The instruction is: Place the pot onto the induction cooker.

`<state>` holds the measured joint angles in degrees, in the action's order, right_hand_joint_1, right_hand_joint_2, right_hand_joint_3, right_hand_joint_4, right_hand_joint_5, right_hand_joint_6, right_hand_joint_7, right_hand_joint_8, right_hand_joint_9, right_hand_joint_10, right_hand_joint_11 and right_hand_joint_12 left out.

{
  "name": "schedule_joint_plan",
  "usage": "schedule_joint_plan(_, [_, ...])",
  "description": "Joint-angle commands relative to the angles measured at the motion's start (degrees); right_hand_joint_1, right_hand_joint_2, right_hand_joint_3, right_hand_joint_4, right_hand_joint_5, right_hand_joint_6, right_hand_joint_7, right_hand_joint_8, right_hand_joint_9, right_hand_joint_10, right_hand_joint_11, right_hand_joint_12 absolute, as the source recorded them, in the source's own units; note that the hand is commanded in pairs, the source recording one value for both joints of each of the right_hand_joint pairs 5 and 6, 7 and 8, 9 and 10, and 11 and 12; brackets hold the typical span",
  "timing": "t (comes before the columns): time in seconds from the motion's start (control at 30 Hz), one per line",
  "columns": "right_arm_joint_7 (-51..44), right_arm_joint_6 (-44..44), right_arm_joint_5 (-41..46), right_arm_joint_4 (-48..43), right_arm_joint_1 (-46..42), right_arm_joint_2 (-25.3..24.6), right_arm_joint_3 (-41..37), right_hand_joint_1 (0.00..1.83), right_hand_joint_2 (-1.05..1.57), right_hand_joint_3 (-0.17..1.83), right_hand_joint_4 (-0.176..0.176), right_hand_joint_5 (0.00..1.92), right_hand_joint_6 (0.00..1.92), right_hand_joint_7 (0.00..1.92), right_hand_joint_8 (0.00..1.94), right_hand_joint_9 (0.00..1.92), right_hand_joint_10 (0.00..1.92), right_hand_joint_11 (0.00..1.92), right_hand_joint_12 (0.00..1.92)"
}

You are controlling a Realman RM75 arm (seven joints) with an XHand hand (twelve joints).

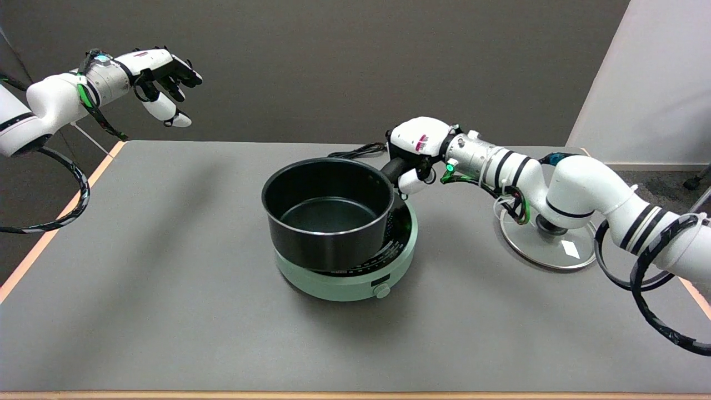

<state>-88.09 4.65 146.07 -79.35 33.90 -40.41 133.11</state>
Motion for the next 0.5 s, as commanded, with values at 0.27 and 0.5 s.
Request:
schedule_joint_plan(0.27, [-11.0, 12.5, 3.8, 8.7, -2.7, -2.3, -9.0, 0.82, 1.57, 0.75, -0.03, 1.92, 1.92, 1.92, 1.92, 1.92, 1.92, 1.92, 1.92])
schedule_joint_plan(0.5, [-16.8, 15.9, 5.6, 16.0, -0.8, -5.9, -9.0, 0.82, 1.57, 0.75, -0.03, 1.92, 1.92, 1.92, 1.92, 1.92, 1.92, 1.92, 1.92])
